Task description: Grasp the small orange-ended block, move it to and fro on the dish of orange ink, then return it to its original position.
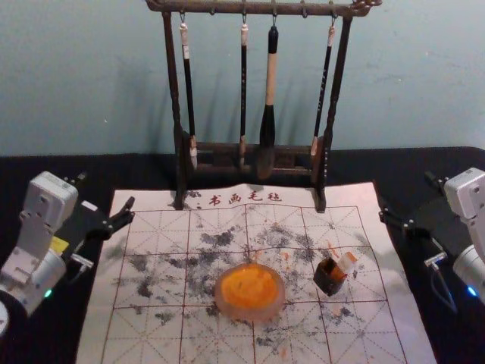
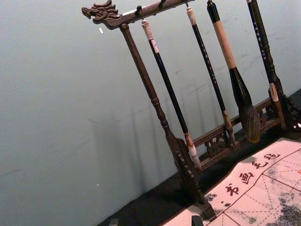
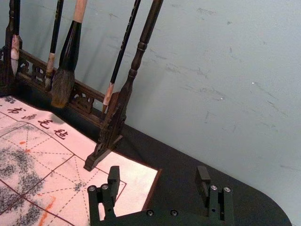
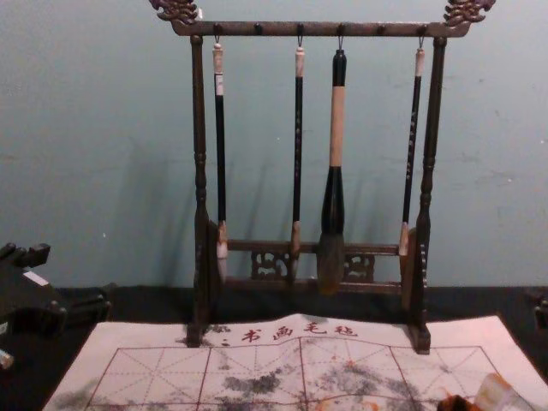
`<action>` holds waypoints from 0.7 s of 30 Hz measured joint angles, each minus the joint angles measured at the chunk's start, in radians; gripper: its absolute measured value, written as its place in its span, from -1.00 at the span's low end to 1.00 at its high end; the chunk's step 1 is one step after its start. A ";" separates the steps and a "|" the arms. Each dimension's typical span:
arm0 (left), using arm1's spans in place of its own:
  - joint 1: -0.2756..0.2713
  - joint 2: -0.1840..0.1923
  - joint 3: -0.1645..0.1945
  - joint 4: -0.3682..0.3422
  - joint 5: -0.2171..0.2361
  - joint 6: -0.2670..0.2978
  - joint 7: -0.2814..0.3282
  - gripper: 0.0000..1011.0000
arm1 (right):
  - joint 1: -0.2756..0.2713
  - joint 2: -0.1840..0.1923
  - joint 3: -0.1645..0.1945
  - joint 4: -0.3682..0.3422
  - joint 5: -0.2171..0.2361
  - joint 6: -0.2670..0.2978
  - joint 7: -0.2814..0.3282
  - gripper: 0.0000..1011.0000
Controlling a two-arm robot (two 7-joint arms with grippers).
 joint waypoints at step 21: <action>0.000 0.000 0.000 0.000 0.000 0.000 0.000 0.98 | 0.000 0.000 0.000 0.000 0.000 0.000 0.000 0.98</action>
